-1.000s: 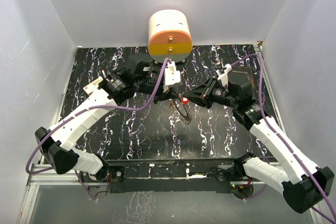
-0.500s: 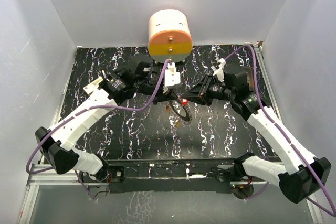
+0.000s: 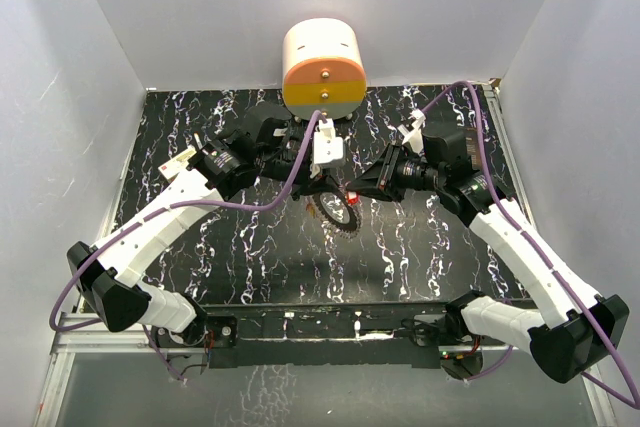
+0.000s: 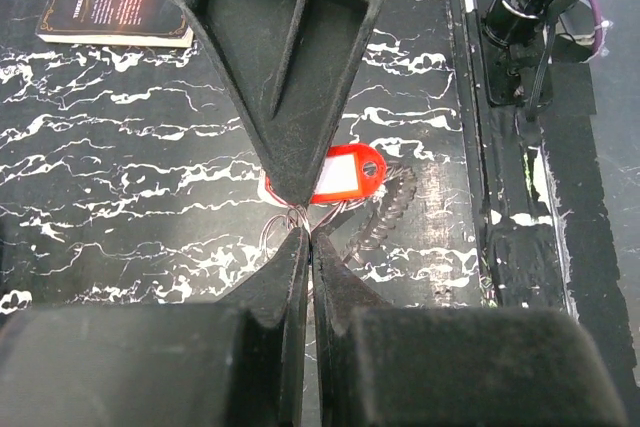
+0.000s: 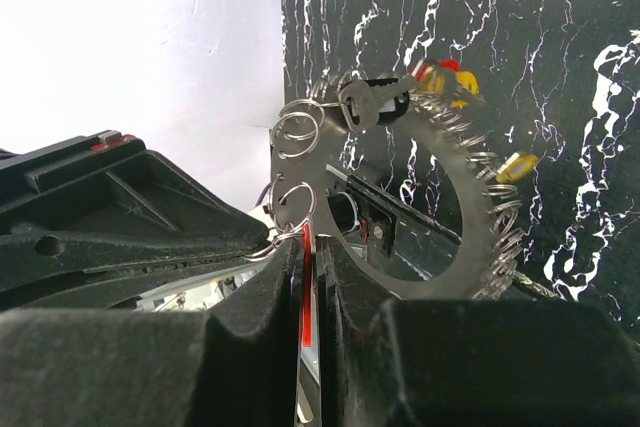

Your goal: Put the keys on the keyring

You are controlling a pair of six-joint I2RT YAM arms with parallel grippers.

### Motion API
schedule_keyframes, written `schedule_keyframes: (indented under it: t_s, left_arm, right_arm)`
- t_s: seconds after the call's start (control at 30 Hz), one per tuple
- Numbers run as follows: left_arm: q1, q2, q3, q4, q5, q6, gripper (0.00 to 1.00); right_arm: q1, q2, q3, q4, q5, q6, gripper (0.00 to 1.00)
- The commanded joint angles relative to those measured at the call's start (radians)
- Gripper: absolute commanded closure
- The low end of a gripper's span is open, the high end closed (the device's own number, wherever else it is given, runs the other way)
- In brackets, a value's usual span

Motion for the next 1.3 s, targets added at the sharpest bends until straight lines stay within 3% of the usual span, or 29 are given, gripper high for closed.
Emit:
schedule_keyframes:
  t_s: [0.0,0.23,0.73,0.97,1.27]
  left_arm:
    - [-0.006,-0.056,0.023,0.081,0.140,-0.023,1.00]
    - [-0.006,-0.051,0.017,0.079,0.209,-0.024,1.00]
    - [-0.007,-0.056,-0.023,0.049,0.290,-0.005,1.00]
    - [-0.007,-0.055,-0.006,0.046,0.293,-0.002,1.00]
    - [-0.006,-0.040,0.045,0.012,0.294,0.016,1.00]
  right_arm:
    - [-0.001,0.004,-0.001,0.012,0.056,-0.042,0.92]
    - [-0.001,0.068,0.100,-0.102,0.082,-0.161,0.92]
    - [-0.003,0.142,0.285,-0.146,0.110,-0.325,0.92]
    - [-0.001,0.155,0.305,-0.152,0.076,-0.397,0.92]
    - [-0.003,0.165,0.323,-0.273,0.190,-0.511,0.92]
